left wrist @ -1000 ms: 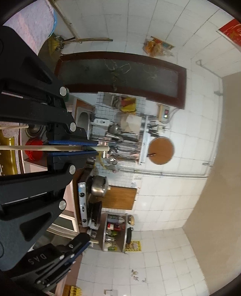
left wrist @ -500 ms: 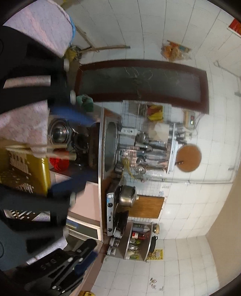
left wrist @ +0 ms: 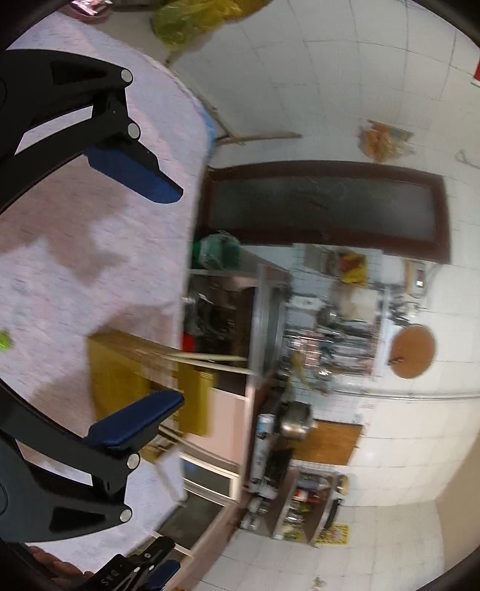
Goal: Organize utensils
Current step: 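Grasp the green frog utensil with the left tool while the right tool grasps chopsticks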
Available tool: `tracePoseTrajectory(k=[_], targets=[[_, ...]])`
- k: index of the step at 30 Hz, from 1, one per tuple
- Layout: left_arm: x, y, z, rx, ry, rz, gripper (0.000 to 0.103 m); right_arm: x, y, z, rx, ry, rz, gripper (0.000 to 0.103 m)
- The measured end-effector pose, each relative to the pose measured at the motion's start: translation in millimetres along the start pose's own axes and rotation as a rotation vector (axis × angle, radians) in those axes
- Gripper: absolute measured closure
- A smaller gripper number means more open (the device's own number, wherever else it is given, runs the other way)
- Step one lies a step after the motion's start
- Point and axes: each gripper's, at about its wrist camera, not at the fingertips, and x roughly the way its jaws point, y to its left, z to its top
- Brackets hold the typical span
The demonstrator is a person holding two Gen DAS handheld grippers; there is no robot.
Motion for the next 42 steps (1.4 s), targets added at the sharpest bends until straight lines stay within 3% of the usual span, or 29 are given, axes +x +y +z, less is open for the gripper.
tracePoseTrajectory(k=[4, 9, 17, 23, 32, 34, 39, 42], targets=[[14.4, 2.6, -44.9, 0.001, 0.140, -0.004, 0.005, 14.2, -3.8, -46.9, 0.027, 0.152, 0.015, 0.033], [30.4, 3.3, -91.0, 0.015, 0.252, 0.019, 0.005, 40.5, -4.5, -92.9, 0.051, 0.307, 0.031, 0.033], [51.6, 0.7, -129.3, 0.030, 0.369, 0.034, 0.005, 65.7, -1.1, -130.3, 0.037, 0.418, 0.021, 0.033], [57.4, -14.0, -145.8, 0.073, 0.437, 0.021, 0.005, 73.7, 6.7, -134.1, 0.022, 0.467, 0.022, 0.034], [56.7, -23.8, -152.1, 0.128, 0.435, 0.028, 0.005, 72.2, 24.1, -135.5, -0.028, 0.491, 0.014, 0.043], [56.7, -23.3, -152.2, 0.127, 0.440, 0.028, 0.005, 72.7, 28.2, -140.2, -0.029, 0.518, 0.026, 0.050], [55.6, -22.9, -152.8, 0.125, 0.440, 0.031, 0.005, 69.1, 36.1, -141.8, -0.057, 0.528, 0.006, 0.056], [55.2, -25.4, -153.4, 0.135, 0.438, 0.031, 0.005, 70.9, 38.4, -141.4, -0.052, 0.535, 0.018, 0.067]])
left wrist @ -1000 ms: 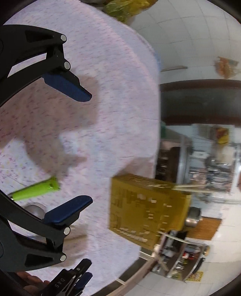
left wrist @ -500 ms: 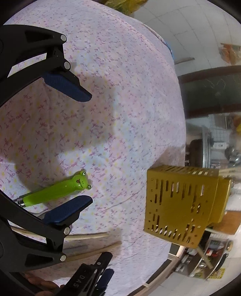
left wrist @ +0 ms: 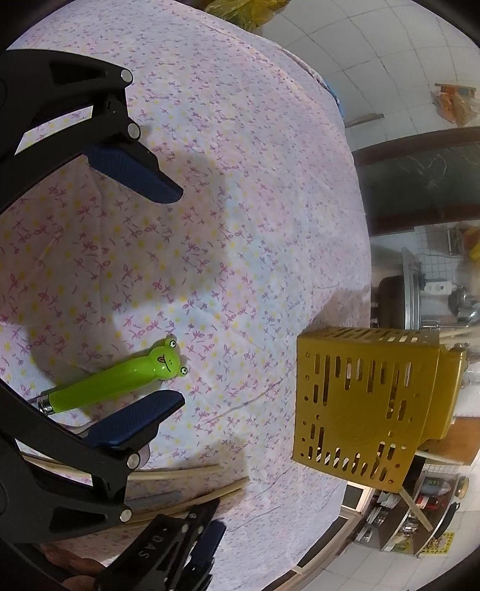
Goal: Organize utensils
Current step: 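Grasp the green frog utensil with the left tool while the right tool grasps chopsticks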
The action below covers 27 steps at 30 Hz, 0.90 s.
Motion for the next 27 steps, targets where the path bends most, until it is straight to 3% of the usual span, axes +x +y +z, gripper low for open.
tracePoseTrajectory(k=[2, 4, 15, 19, 23, 27], targets=[[-0.2, -1.5, -0.8, 0.004, 0.003, -0.006, 0.005, 0.7, -1.6, 2.0, 0.015, 0.004, 0.027, 0.077], [-0.3, -2.1, -2.1, 0.000, 0.010, -0.015, 0.005, -1.0, -4.1, 2.0, 0.029, 0.009, 0.047, 0.092], [7.5, -10.2, -9.2, 0.000, 0.076, -0.028, 0.010, -10.1, -8.3, -10.2, 0.014, -0.003, 0.068, 0.095], [6.7, -10.9, -8.9, -0.013, 0.076, -0.023, 0.020, -7.4, -14.5, -8.1, 0.027, 0.000, 0.091, 0.095], [3.4, -17.3, -7.7, 0.014, 0.085, -0.037, 0.043, -6.4, -16.7, -7.3, 0.028, 0.003, 0.089, 0.095], [2.4, -24.2, -5.5, 0.055, 0.102, -0.050, 0.056, -6.4, -15.6, -7.0, 0.026, 0.003, 0.078, 0.095]])
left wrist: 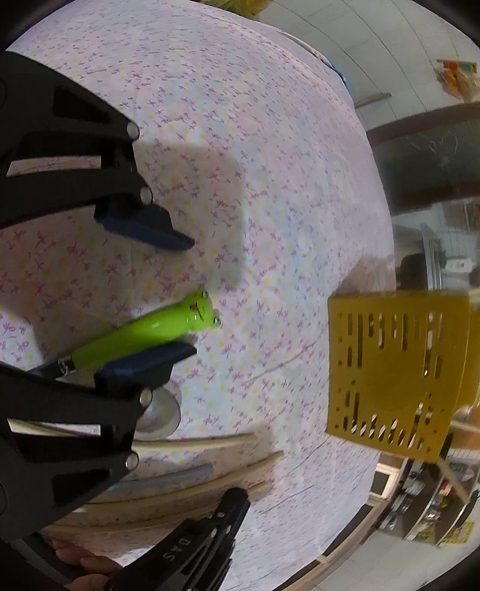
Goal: Organize utensils
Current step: 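Grasp the green frog utensil with the left tool while the right tool grasps chopsticks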
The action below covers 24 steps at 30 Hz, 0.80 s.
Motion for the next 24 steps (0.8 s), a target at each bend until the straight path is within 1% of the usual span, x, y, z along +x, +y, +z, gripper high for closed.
tracePoseTrajectory(k=[3, 4, 10, 16, 19, 24], targets=[[1.4, -1.4, 4.0, 0.008, 0.005, -0.003, 0.068, 0.8, -0.4, 1.0, 0.007, 0.003, 0.000, 0.095], [2.6, -1.2, 6.5, 0.009, 0.007, -0.002, 0.074, 1.2, -1.6, 2.0, 0.008, 0.004, 0.000, 0.095], [7.5, -1.9, 12.6, 0.018, 0.007, -0.001, 0.075, 4.2, -2.0, 6.1, 0.014, 0.005, 0.001, 0.095], [5.3, 1.3, 13.6, 0.012, -0.002, -0.008, 0.079, -1.4, -1.8, 5.7, 0.015, -0.022, -0.003, 0.096], [0.0, 2.7, 14.2, 0.010, -0.025, 0.001, 0.081, -7.5, -4.6, 6.1, 0.023, -0.048, -0.003, 0.097], [-14.9, 3.7, 15.8, 0.017, -0.086, 0.008, 0.081, -19.6, -8.8, 7.5, 0.036, -0.100, -0.002, 0.097]])
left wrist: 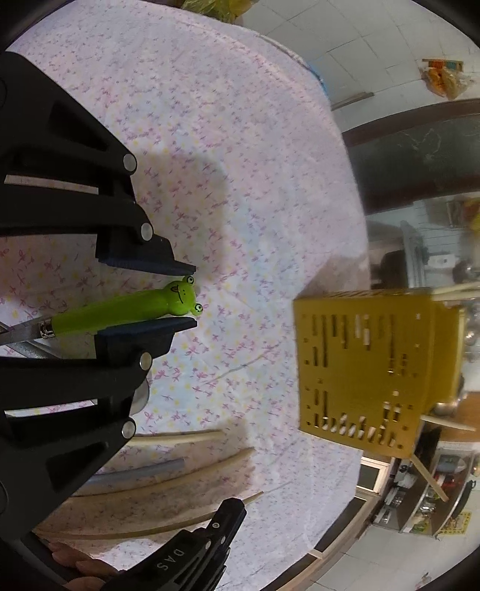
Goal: Organize utensils
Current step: 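Grasp the green frog utensil with the left tool while the right tool grasps chopsticks, then lift the frog fork and chopstick over the yellow holder with both tools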
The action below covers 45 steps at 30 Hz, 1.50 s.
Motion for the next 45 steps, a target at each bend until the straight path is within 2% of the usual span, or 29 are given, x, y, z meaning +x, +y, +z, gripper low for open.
tracePoseTrajectory(k=[6, 11, 16, 22, 36, 45], targets=[[-18.1, 8.6, 3.8, -0.020, -0.068, 0.003, 0.081, -20.5, -2.3, 4.2, 0.020, -0.093, 0.018, 0.097], [-47.7, 17.5, 8.0, -0.032, -0.194, 0.030, 0.083, -40.9, -3.0, 7.2, 0.036, -0.191, 0.035, 0.097], [-67.7, 20.5, 9.0, -0.035, -0.281, 0.040, 0.083, -58.7, -0.3, 8.4, 0.031, -0.285, 0.048, 0.097], [-82.0, 24.3, 6.2, -0.042, -0.346, 0.050, 0.083, -75.7, -2.7, 8.7, 0.043, -0.383, 0.066, 0.097], [-103.5, 41.6, 1.8, -0.092, -0.435, 0.014, 0.083, -103.1, -2.2, 0.6, 0.039, -0.544, 0.109, 0.097], [-111.9, 36.0, 0.8, -0.076, -0.466, 0.015, 0.083, -115.0, -2.1, -5.1, 0.039, -0.603, 0.108, 0.097]])
